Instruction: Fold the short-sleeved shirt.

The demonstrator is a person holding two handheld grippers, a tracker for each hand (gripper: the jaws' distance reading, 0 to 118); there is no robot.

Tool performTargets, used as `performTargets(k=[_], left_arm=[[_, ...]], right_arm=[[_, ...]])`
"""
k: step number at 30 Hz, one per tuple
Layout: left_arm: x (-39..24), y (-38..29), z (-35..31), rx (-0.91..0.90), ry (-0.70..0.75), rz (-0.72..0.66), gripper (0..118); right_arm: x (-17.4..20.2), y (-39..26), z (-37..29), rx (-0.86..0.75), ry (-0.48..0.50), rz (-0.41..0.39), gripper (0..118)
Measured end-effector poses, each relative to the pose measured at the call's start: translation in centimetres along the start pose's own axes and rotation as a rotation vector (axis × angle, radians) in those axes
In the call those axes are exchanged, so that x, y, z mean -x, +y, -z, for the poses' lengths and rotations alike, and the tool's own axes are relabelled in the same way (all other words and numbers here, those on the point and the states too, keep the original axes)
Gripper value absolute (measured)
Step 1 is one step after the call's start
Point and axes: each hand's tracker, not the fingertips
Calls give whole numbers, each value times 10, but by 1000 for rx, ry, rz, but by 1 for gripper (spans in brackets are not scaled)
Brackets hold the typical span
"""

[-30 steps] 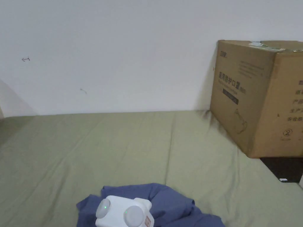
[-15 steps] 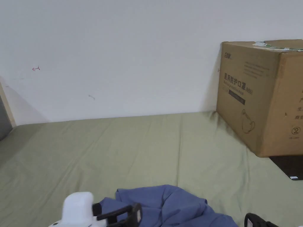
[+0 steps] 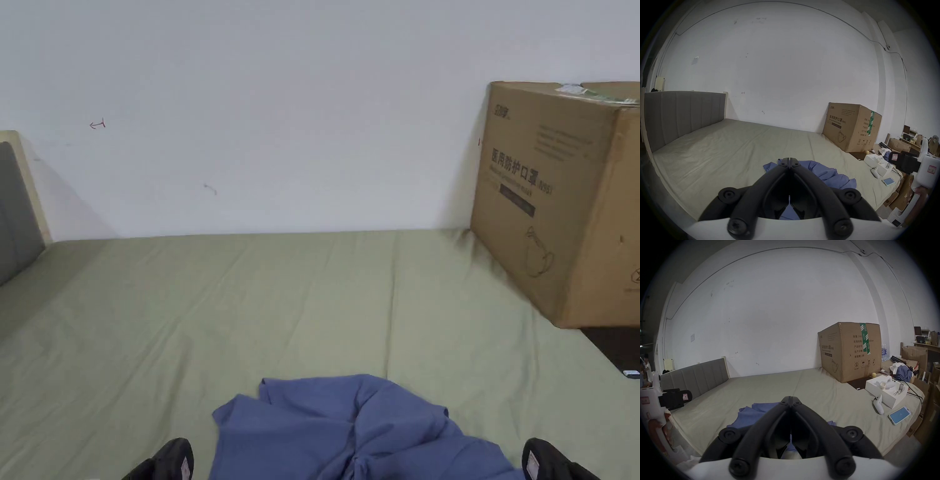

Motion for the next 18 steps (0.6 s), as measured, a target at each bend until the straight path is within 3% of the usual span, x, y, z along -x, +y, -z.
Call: performTargets(k=[5, 7, 11, 15, 16, 17, 18], left_arm=[[15, 43, 45, 56, -65, -54, 0], [33, 67, 99, 234, -100, -67, 0], [68, 73, 232, 777, -29, -85, 0], [78, 31, 305, 946, -18, 1, 4], [80, 20, 318, 941, 7, 7, 24], [83, 11, 329, 923, 2, -9, 72], [86, 2, 339, 926, -6, -30, 107]], right_arm=[[-4, 3, 5, 22, 8, 19, 0], [-6, 5, 9, 34, 14, 12, 0], [-9, 1, 22, 84, 38, 6, 0], [-10, -9, 44, 142, 46, 8, 0], [-11, -12, 51, 158, 46, 6, 0], [-11, -15, 57, 173, 44, 3, 0], [-12, -17, 63, 186, 44, -1, 0]])
